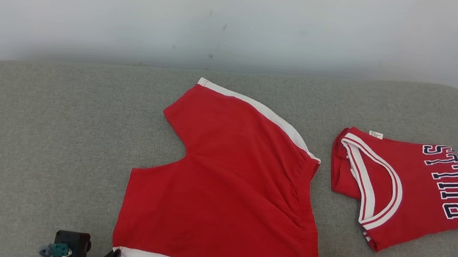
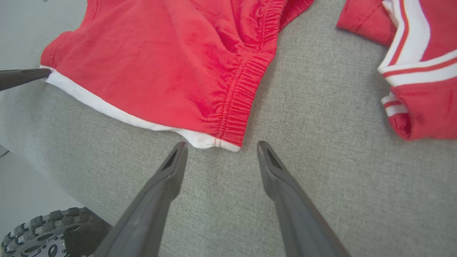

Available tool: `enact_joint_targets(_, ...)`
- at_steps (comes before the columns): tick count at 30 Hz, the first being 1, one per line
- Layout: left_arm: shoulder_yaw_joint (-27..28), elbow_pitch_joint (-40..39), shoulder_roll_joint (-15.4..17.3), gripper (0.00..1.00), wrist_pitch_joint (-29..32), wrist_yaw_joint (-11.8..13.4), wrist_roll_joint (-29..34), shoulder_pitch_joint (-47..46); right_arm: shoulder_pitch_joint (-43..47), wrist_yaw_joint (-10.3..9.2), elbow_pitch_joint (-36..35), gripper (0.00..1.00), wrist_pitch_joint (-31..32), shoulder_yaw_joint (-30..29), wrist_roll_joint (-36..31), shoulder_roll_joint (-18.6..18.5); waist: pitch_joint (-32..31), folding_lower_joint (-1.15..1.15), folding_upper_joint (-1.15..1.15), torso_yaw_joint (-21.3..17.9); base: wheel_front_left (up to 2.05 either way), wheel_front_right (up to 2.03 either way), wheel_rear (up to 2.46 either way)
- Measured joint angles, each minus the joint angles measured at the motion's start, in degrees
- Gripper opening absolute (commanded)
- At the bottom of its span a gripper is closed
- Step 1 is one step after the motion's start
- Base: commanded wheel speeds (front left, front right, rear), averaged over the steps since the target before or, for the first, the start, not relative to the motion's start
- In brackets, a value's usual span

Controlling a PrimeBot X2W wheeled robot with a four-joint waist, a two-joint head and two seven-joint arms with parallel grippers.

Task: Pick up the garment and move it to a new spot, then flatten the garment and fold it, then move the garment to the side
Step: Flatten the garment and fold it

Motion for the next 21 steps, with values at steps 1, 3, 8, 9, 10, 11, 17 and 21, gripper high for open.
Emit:
enact_joint_targets(1, -0.1, 0.3, -0.1, 0.00, 0.0, 0.0, 0.0, -0.1, -0.6, 0.21, 0.6, 1.00, 0.2, 0.1, -0.1, 0.1, -0.1, 0.00, 0.00, 0.1, 0.00, 0.00, 0.00)
enact_joint_targets(3, -0.1, 0.5, -0.1, 0.00, -0.3, -0.1, 0.0, -0.2, -1.9, 0.36, 1.9, 1.00, 0.7, 0.8, -1.5, 0.0, -0.2, 0.00, 0.00, 0.2, 0.00, 0.00, 0.00)
enact_joint_targets(8, -0.1, 1.4, -0.3, 0.00, -1.1, -0.1, 0.0, -0.2, -3.8, 0.90, 4.9, 0.08, 1.2, 1.8, -2.9, 0.5, -0.4, 0.00, 0.00, 0.4, 0.00, 0.00, 0.00)
enact_joint_targets(9, -0.1, 1.5, -0.4, 0.00, -1.1, -0.1, 0.0, -0.2, -3.8, 0.98, 5.3, 0.00, 1.2, 2.0, -2.9, 0.6, -0.5, 0.00, 0.00, 0.5, 0.00, 0.00, 0.00)
enact_joint_targets(10, -0.1, 1.6, -0.4, 0.00, -1.3, -0.1, 0.0, -0.2, -3.8, 1.08, 5.8, 0.00, 1.2, 2.1, -2.9, 0.7, -0.5, 0.00, 0.00, 0.5, 0.00, 0.00, 0.00)
enact_joint_targets(11, -0.1, 1.8, -0.4, 0.00, -1.5, -0.1, 0.0, -0.2, -3.8, 1.10, 6.1, 0.00, 1.2, 2.1, -2.9, 0.9, -0.6, 0.00, 0.00, 0.5, 0.00, 0.00, 0.00)
enact_joint_targets(17, 0.0, 2.4, -0.4, 0.00, -2.1, -0.5, 0.0, -0.2, -3.9, 1.55, 7.3, 0.00, 1.0, 1.9, -2.8, 1.3, -0.7, 0.00, 0.00, 0.3, 0.00, 0.00, 0.00)
enact_joint_targets(21, 0.0, 2.8, -0.4, 0.00, -2.5, -0.5, -0.1, -0.3, -4.2, 1.88, 8.0, 0.00, 0.5, 1.8, -2.4, 1.4, -0.6, 0.00, 0.00, 0.0, 0.00, 0.00, 0.00)
